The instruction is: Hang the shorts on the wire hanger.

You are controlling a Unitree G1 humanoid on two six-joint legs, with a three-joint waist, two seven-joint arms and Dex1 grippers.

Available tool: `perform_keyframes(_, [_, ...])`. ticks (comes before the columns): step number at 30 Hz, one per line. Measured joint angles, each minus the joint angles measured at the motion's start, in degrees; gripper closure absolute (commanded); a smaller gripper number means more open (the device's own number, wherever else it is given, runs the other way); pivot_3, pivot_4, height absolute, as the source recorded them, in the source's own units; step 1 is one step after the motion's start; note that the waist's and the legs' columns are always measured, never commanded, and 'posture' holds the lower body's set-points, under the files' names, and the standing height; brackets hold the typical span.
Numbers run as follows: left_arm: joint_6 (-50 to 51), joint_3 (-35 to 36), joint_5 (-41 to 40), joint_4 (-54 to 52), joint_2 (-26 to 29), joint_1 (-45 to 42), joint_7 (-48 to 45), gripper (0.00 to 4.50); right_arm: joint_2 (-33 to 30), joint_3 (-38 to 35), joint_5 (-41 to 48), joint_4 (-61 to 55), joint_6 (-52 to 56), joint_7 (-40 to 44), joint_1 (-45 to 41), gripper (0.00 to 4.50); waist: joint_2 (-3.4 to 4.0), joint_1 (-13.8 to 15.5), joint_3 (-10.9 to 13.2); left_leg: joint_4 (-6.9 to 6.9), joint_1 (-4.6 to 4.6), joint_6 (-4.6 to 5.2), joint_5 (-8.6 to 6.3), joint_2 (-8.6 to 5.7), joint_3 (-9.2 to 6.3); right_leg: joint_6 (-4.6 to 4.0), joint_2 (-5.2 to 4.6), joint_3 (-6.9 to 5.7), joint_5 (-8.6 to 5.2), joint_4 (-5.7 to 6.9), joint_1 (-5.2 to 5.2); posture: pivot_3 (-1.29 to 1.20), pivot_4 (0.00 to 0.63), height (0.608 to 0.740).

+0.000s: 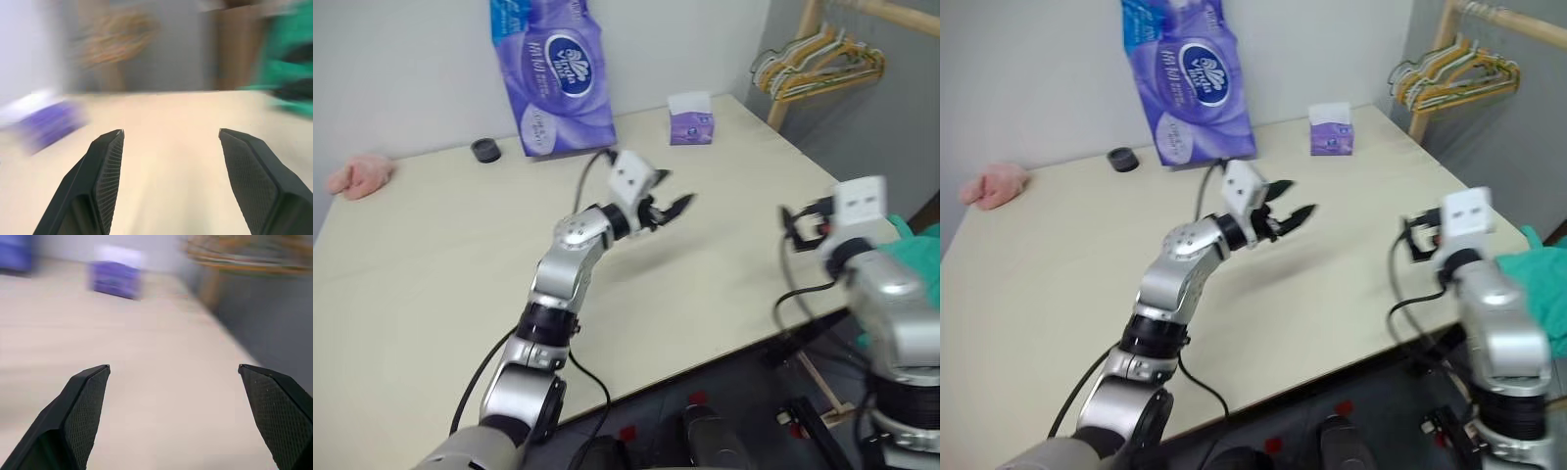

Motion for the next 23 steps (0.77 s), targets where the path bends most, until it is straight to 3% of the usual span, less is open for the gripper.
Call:
perform_keyframes(5, [1.71,4.62,7.76,-5.50,-2.43,9.84,18.64,1.22,7.44,4.16,-1.11,7.87,-14.55,1.07,0.29,0.02,-0.92,5.90,-1.14,0.01,-0.44,-0.11,0.06,-0.02,-0.31,-0.17,-0.05,-0.38,0.09,-0.23,-0.29,0.11,0.054,0.740])
perform_keyframes(11, [1.70,9.22,11.14,-7.22,-3.29,17.91,29.79,1.22,12.35,4.93,-0.63,19.71,-24.85,3.44,-0.29,0.02,-1.15,10.42,-1.34,0.02,-0.50,-0.15,0.11,-0.26,-0.83,-0.31,-0.27,-1.21,0.11,-0.30,-0.11,0.18,0.075,0.740])
perform_keyframes(23, [1.38,11.06,9.83,-11.70,-2.14,21.34,30.88,1.22,15.28,6.28,-1.30,28.22,-29.61,4.77,-3.27,0.02,-1.14,11.87,-1.33,-0.08,-0.48,-0.64,0.50,-0.14,-1.82,-0.93,-0.13,-1.86,0.08,-0.04,0.05,0.23,0.103,0.740])
